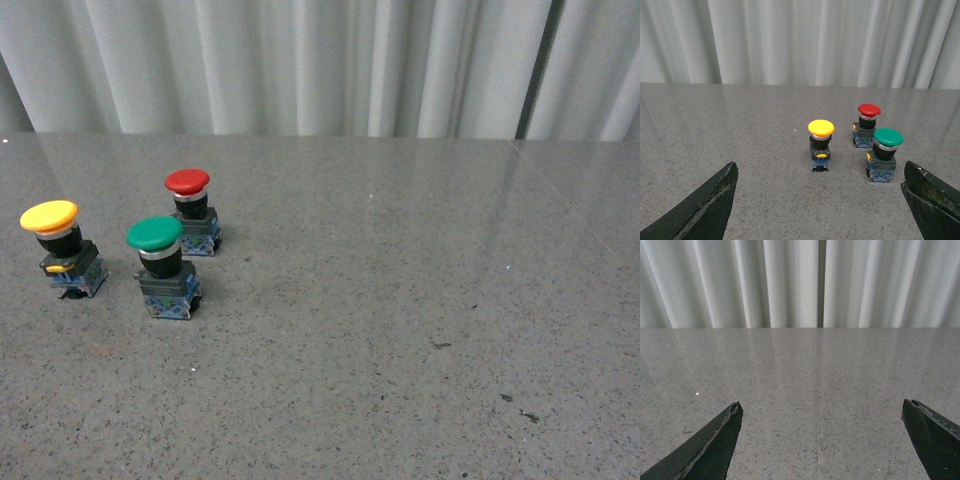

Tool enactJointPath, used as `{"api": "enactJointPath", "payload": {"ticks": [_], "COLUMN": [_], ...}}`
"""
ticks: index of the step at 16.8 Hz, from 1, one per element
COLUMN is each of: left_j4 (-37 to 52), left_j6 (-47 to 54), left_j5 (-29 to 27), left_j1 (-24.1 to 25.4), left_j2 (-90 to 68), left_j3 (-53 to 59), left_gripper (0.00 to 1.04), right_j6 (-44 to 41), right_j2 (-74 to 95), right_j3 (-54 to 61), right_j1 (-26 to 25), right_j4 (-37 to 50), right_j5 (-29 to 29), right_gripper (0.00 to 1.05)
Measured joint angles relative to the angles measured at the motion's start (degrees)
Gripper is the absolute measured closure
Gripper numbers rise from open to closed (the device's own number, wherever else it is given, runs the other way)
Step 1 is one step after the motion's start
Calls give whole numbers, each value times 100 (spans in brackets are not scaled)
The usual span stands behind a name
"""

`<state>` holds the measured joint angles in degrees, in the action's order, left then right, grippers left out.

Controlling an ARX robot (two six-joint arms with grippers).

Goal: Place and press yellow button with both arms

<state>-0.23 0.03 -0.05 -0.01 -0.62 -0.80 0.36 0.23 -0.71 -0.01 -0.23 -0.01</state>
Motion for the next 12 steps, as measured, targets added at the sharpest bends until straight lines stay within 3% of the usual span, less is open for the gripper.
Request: {"api": "enactJointPath", "payload": {"ticks": [12], "left_j4": [0], "left_j6": [0], "left_j5": [0], "left_j1": [0], "left_j2": [0], "left_j3": [0], "left_gripper": [7], "right_j6": [0], "right_j2": [0], "right_j3": [0], "right_j1": [0], "right_j4": [0], "right_j5": [-2], "right_gripper": [7]}}
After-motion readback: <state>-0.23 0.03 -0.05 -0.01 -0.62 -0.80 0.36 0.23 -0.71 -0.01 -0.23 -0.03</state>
